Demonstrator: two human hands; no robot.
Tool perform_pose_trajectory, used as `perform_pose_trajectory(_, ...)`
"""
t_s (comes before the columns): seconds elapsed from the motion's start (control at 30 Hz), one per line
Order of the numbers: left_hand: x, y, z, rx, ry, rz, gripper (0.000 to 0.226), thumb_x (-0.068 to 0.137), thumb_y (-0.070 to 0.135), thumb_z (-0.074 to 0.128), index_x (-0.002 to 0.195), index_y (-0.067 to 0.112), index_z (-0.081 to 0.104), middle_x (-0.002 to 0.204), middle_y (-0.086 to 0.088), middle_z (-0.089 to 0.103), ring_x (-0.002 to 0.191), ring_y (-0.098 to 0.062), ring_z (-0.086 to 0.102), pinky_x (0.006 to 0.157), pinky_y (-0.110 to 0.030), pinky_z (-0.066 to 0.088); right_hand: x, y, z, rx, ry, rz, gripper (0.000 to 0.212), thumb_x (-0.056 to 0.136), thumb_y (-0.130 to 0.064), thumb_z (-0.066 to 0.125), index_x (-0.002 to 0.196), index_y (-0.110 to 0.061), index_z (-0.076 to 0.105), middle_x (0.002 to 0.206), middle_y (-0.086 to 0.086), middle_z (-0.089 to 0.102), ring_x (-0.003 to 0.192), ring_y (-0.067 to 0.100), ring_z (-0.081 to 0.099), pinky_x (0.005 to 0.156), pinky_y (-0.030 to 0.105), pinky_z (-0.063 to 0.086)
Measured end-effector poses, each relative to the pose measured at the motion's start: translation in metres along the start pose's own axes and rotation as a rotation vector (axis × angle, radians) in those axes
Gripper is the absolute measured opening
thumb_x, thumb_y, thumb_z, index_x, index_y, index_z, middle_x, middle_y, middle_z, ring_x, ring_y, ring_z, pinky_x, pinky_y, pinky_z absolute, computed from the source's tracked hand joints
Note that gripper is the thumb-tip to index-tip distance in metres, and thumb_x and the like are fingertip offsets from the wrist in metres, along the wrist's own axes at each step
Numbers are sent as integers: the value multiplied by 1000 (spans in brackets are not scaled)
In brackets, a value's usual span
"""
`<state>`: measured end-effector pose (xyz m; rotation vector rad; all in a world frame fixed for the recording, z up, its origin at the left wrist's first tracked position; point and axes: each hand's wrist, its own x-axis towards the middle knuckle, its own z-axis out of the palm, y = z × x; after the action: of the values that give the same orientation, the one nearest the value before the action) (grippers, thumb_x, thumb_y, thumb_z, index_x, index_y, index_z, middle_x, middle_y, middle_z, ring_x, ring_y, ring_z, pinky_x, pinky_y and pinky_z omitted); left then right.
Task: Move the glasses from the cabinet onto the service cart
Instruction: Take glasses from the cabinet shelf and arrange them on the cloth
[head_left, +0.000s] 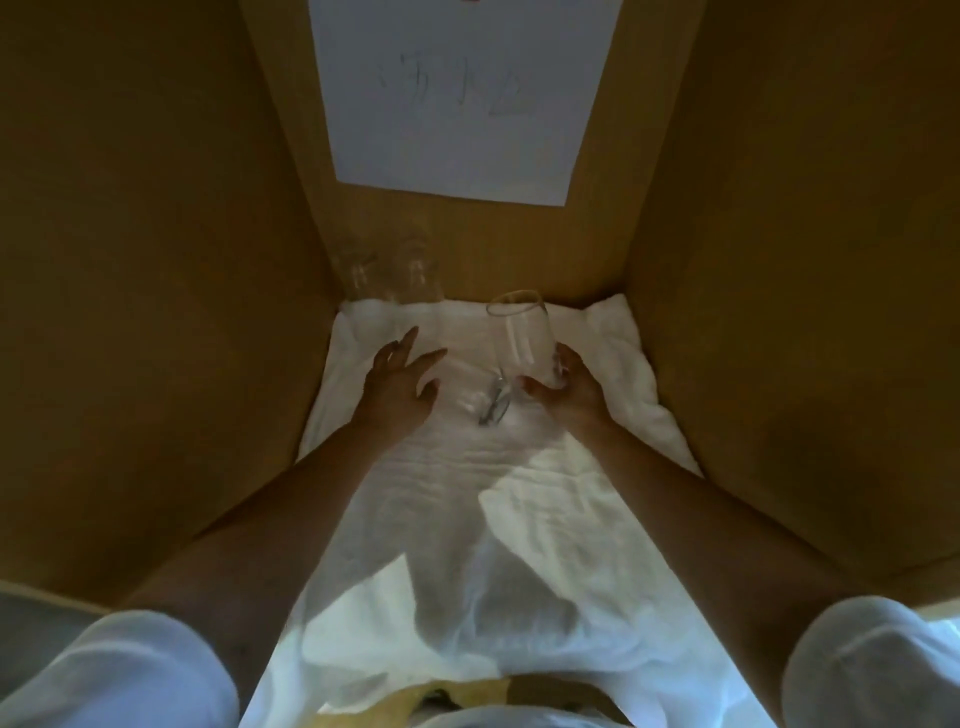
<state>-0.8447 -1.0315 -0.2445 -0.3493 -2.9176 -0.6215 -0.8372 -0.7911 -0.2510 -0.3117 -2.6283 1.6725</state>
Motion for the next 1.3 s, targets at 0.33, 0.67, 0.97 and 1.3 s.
perform_pose_trajectory(0.33,13,20,-5,269,-297,287,91,79,45,65,151,34,10,160,9,2,147,-14,-3,118,-47,4,0,7,-4,-60,-70,38,92,80,-25,75,149,-17,16,145,10,40,129,27,44,102,33,38)
perform_pose_trajectory(0.67,24,42,2,403,-356,351,87,78,47,69,147,43,16,158,9,9,144,-38,-4,109,-63,19,-1,13,2,-37,93,39,88,66,-25,86,137,-12,36,119,7,55,108,20,55,94,26,42)
perform_pose_trajectory(0.97,42,32,-12,-282,-254,339,91,61,43,85,139,28,41,143,3,43,133,-16,39,112,-43,31,14,-21,-16,-43,198,-3,96,65,-28,87,143,-15,34,119,5,52,111,19,53,94,28,45)
perform_pose_trajectory(1.3,54,46,-19,-700,-54,-167,76,73,44,78,136,29,39,128,2,54,116,-16,53,91,-36,51,23,-54,-46,-125,273,-123,75,84,-23,70,145,-16,26,107,-3,46,94,12,49,83,30,48)
